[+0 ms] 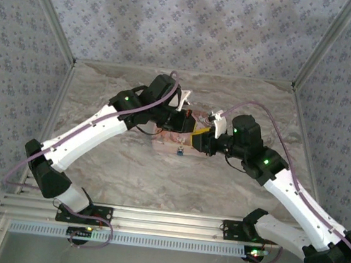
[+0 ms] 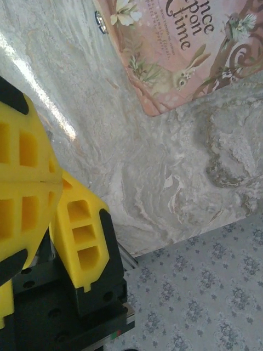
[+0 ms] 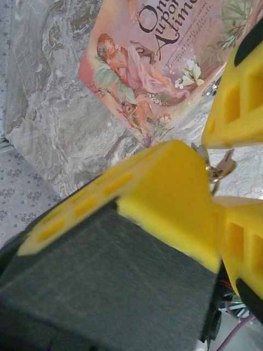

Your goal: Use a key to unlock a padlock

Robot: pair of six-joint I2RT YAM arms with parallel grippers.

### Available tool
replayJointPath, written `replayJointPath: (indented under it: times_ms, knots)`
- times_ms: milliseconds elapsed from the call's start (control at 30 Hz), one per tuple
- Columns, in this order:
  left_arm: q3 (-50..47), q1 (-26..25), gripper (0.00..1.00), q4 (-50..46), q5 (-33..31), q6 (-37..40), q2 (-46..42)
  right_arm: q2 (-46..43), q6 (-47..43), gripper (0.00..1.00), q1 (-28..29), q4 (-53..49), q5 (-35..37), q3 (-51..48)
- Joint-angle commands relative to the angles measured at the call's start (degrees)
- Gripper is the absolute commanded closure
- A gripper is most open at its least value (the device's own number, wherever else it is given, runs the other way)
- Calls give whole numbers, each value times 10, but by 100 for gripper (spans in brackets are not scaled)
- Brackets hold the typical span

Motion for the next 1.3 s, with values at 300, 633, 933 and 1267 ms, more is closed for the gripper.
replayJointPath:
  times_ms: [300,633,933,1267]
  knots:
    - [23,-8,100,1,15,-4,-5,18,-21,96,8,-6,11,43]
    - [15,-8,77,22,11,-8,-19,-6,-35,100,4,-2,1,24]
    - [-23,8,49,59,-36,-13,-80,-36,-25,100,-24,22,-108,3]
    - [-210,72,44,214,-27,-58,-246,-24,128,100,-72,224,-372,-4]
